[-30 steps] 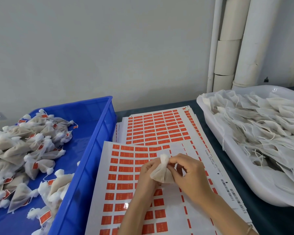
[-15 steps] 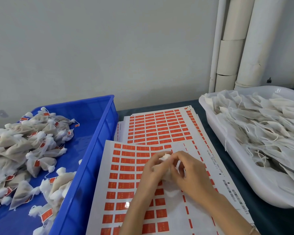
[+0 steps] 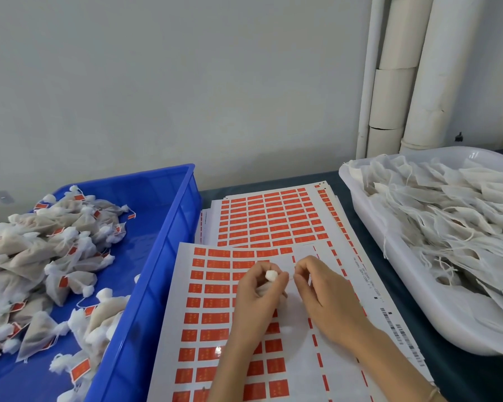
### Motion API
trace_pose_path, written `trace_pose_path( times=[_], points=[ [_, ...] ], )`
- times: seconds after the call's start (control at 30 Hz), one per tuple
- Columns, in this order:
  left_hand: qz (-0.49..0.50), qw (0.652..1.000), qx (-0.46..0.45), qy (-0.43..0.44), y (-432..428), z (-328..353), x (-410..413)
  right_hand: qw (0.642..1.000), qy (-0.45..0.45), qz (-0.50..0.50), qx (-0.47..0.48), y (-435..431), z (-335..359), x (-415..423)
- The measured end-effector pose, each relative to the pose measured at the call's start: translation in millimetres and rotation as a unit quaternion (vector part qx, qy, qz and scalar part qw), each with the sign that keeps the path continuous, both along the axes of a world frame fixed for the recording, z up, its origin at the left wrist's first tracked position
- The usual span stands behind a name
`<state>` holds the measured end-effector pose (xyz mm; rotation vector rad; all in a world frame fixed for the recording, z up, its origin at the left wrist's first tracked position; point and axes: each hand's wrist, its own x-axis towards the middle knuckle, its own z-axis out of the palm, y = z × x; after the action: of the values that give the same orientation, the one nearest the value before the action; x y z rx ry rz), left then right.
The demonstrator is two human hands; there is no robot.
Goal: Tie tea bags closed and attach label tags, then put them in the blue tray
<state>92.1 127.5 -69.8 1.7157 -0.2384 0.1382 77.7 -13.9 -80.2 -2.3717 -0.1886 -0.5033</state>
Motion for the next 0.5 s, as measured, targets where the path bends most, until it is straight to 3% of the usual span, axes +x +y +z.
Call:
trace_pose_path(
  times=[0.27, 0.5],
  points=[
    [-0.012, 0.999, 0.031, -0.038, -6.9, -0.8, -2.0, 0.996, -0.019, -0.075, -0.033, -4.2, 5.5, -0.2],
    [0.053, 0.996, 0.041, -0.054, -1.9, -3.8, 0.2, 0.997, -0.016, -0.072, -0.024, -4.9, 6.7, -0.9]
  ],
)
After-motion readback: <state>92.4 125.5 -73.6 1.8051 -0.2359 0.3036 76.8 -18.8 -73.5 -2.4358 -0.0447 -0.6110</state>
